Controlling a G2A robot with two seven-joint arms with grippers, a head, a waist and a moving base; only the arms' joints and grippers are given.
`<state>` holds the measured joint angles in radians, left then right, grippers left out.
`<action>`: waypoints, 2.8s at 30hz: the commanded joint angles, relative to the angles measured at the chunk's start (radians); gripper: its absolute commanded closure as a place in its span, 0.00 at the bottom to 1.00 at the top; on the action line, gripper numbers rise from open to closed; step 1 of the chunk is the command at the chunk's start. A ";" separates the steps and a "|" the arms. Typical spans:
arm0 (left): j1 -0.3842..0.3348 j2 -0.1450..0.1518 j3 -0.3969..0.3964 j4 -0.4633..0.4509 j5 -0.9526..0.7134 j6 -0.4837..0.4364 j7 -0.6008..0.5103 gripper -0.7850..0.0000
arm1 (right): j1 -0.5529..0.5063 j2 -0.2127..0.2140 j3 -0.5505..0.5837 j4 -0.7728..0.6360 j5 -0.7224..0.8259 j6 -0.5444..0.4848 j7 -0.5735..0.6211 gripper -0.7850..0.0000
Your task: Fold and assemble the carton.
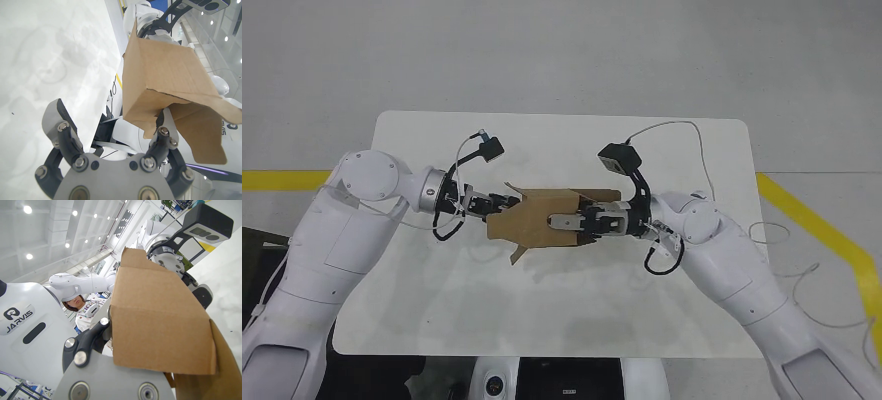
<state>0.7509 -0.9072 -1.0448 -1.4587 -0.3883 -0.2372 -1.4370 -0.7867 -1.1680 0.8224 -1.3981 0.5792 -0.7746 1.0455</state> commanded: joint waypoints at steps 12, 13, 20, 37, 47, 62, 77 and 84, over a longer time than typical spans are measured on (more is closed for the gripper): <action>0.000 -0.002 0.002 0.004 -0.021 -0.003 0.002 0.00 | 0.010 0.001 -0.009 0.020 0.002 -0.018 -0.018 1.00; 0.003 -0.002 -0.001 0.003 -0.028 -0.004 0.002 0.00 | 0.010 0.002 -0.005 0.025 0.002 -0.021 -0.021 1.00; 0.023 0.005 -0.020 -0.003 -0.015 -0.021 0.000 0.00 | -0.005 0.014 0.041 0.052 -0.004 -0.053 -0.053 1.00; 0.025 0.007 -0.011 -0.019 0.025 -0.015 0.000 0.00 | -0.021 0.004 0.066 0.083 -0.035 -0.093 -0.114 1.00; 0.031 0.010 -0.026 -0.001 0.007 -0.021 -0.001 0.00 | -0.008 -0.010 0.033 0.080 -0.050 -0.065 -0.069 1.00; 0.016 0.003 0.005 -0.006 0.014 -0.010 -0.016 0.00 | 0.012 -0.030 0.004 0.081 -0.057 -0.054 -0.054 1.00; 0.026 0.015 -0.055 0.008 0.021 -0.060 0.027 0.00 | 0.002 -0.014 0.025 0.102 -0.062 0.010 0.010 1.00; 0.049 0.028 -0.100 0.009 0.028 -0.056 0.038 0.00 | -0.013 0.001 0.021 0.084 -0.053 0.072 0.072 1.00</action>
<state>0.7973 -0.8810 -1.1402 -1.4480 -0.3625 -0.2942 -1.4006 -0.7982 -1.1681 0.8477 -1.3118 0.5255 -0.7120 1.1081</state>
